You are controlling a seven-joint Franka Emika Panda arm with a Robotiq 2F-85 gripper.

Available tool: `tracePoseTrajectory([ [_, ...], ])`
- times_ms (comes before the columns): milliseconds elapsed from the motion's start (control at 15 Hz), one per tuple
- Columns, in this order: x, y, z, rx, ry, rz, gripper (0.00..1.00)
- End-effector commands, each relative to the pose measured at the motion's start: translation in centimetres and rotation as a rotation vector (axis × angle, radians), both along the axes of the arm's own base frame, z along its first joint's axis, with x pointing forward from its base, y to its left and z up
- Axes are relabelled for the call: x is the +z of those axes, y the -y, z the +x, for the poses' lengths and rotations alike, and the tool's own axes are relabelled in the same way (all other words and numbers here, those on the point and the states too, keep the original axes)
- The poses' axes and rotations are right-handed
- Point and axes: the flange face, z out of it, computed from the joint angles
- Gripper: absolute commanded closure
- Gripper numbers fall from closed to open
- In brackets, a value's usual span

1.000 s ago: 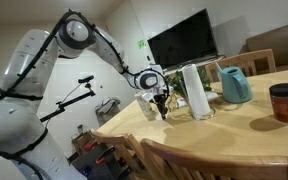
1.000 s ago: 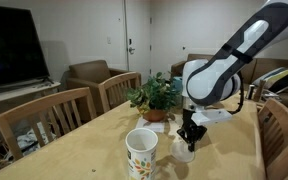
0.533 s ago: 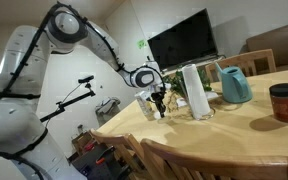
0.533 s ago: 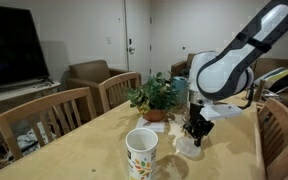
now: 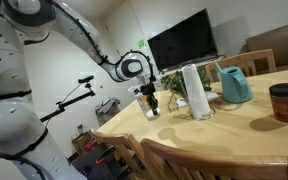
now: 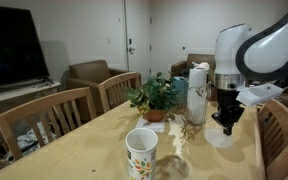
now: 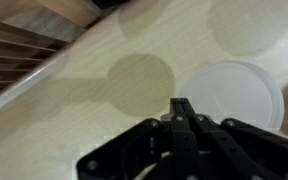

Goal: Move the white lid forwards

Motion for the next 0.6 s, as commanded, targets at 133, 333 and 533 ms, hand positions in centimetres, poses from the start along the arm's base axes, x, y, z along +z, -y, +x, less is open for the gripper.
tracePoseTrajectory([
  [133,2.1,0.7,-2.4,-0.132,-0.13,-0.229,1.0],
  [333,2.1,0.2,-2.8,-0.236,-0.195,-0.362,1.0],
  [533,2.4,-0.6,-3.1,-0.347,-0.252,-0.483,1.0],
])
